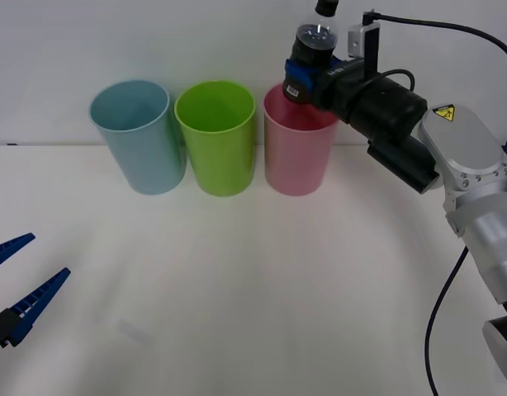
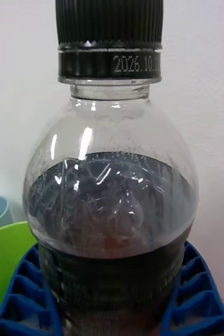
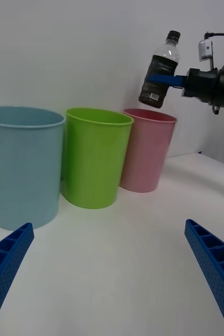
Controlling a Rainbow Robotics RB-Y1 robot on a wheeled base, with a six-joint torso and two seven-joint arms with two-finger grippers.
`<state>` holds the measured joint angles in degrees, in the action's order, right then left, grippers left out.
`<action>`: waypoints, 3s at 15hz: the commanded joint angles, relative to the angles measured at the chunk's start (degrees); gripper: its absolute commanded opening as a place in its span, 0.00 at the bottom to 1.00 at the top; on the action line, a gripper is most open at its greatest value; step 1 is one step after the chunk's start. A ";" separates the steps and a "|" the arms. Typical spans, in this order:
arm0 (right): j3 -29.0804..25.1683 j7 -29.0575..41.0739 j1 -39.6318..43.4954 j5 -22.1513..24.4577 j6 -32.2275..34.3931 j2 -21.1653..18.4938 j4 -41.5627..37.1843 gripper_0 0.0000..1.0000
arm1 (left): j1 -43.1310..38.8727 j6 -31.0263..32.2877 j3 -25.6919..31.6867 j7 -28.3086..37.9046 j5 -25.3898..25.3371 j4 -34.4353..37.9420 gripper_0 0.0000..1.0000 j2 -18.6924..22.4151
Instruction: Grasp the object on the table and drop it into the matching bin: aluminum can to the light blue bin, PET bottle to the pink bin.
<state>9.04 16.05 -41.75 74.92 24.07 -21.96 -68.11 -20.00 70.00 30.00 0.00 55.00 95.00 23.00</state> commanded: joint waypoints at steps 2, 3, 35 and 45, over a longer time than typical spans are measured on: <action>0.01 -0.58 0.09 -0.04 0.01 -0.02 0.00 1.00 | 0.00 0.00 0.00 0.00 0.00 0.00 1.00 0.00; 0.01 -0.58 0.09 -0.04 0.10 -0.02 0.00 1.00 | 0.00 0.00 0.00 0.00 0.00 0.00 1.00 0.00; -20.12 -15.26 60.12 -10.58 28.49 -14.43 -41.40 1.00 | 0.00 0.00 0.00 0.00 0.00 0.00 1.00 0.00; -31.19 -19.13 68.47 -11.38 44.66 -8.10 -34.19 1.00 | 0.00 0.00 0.00 0.00 0.00 0.00 1.00 0.00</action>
<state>-21.90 -2.65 26.25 63.72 68.59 -30.10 -102.55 -20.00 70.00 30.00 0.00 55.00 95.00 23.00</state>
